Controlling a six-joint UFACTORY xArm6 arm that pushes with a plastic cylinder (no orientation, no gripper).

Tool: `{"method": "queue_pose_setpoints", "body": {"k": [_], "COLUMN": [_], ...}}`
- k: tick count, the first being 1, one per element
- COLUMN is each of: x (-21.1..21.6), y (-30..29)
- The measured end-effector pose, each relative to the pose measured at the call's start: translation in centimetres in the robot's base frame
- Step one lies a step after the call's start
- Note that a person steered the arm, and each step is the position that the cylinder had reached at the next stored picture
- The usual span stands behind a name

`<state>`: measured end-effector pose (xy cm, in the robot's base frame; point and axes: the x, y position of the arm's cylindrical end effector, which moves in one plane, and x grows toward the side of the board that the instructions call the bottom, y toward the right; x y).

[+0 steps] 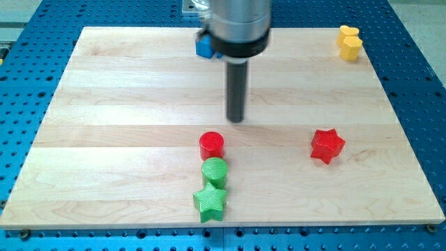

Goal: Move the red star to the top of the red circle

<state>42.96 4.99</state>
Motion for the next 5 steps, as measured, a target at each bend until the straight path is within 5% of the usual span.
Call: {"method": "queue_pose_setpoints", "body": {"k": [2,5], "x": [-0.4,4.8], "y": [16.6,17.2]}}
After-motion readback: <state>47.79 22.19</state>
